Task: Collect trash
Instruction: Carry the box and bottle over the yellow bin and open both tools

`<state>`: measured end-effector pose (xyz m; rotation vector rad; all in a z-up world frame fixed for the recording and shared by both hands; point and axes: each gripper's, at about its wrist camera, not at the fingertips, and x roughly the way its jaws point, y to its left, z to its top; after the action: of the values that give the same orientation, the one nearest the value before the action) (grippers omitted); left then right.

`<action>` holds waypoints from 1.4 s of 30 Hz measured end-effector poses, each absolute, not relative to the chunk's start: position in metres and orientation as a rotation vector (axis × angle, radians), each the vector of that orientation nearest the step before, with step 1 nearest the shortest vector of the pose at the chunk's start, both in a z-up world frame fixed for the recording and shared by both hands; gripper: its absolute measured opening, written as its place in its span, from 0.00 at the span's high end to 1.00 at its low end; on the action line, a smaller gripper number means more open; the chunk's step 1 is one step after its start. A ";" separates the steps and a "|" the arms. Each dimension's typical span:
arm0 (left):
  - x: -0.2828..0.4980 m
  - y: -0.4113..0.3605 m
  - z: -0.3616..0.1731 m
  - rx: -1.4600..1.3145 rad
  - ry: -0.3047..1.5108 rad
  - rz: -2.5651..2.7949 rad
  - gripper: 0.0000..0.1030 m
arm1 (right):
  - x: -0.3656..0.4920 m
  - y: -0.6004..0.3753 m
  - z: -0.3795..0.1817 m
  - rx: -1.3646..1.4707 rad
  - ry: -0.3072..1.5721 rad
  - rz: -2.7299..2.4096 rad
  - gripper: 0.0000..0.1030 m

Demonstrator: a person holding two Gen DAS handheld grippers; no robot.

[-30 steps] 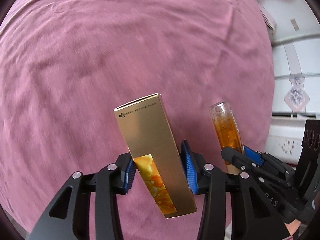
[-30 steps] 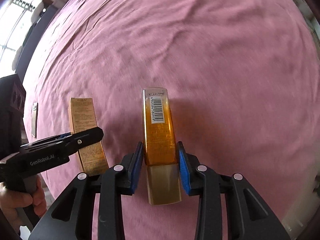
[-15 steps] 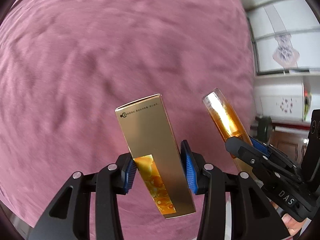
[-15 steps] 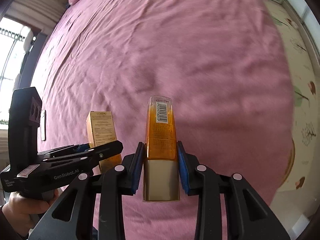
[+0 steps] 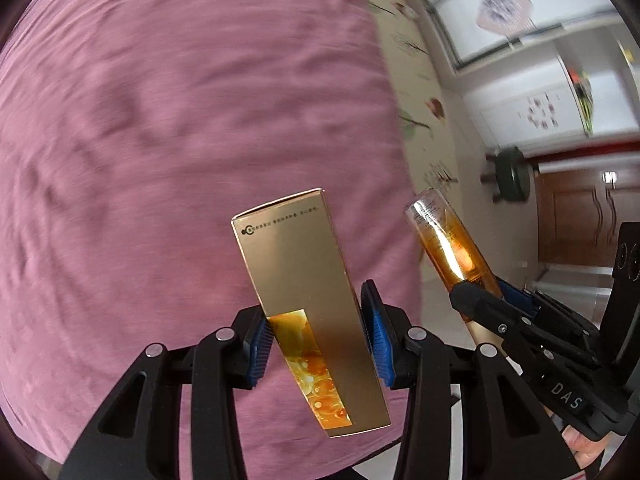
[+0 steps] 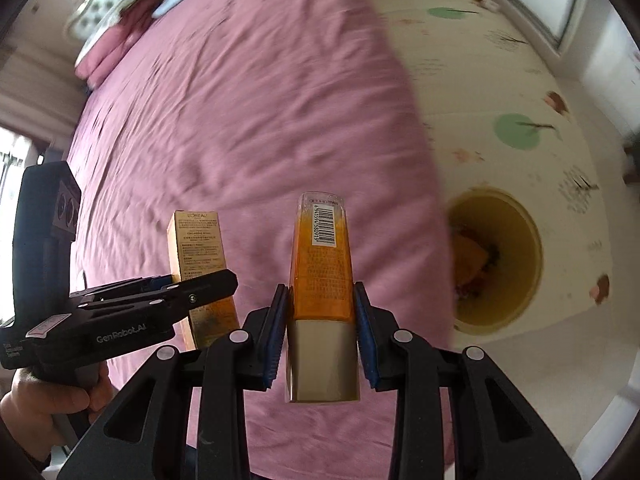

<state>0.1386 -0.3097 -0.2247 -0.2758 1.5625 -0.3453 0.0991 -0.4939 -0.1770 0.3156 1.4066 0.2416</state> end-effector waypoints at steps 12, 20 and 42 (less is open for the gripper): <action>0.139 -0.446 -0.231 -0.047 1.609 -0.567 0.59 | 0.051 -0.623 -0.182 0.495 1.354 0.019 0.69; 0.143 -0.516 -0.244 0.063 1.631 -0.677 0.59 | 0.029 -0.683 -0.193 0.605 1.325 -0.107 0.69; 0.191 -0.571 -0.251 0.121 1.601 -0.708 0.16 | 0.059 -0.740 -0.186 0.632 1.258 -0.133 0.52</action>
<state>0.1910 -0.5712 -0.2510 0.1211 1.6007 -0.7077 0.0585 -0.7396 -0.1857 0.6317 1.2582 -0.1329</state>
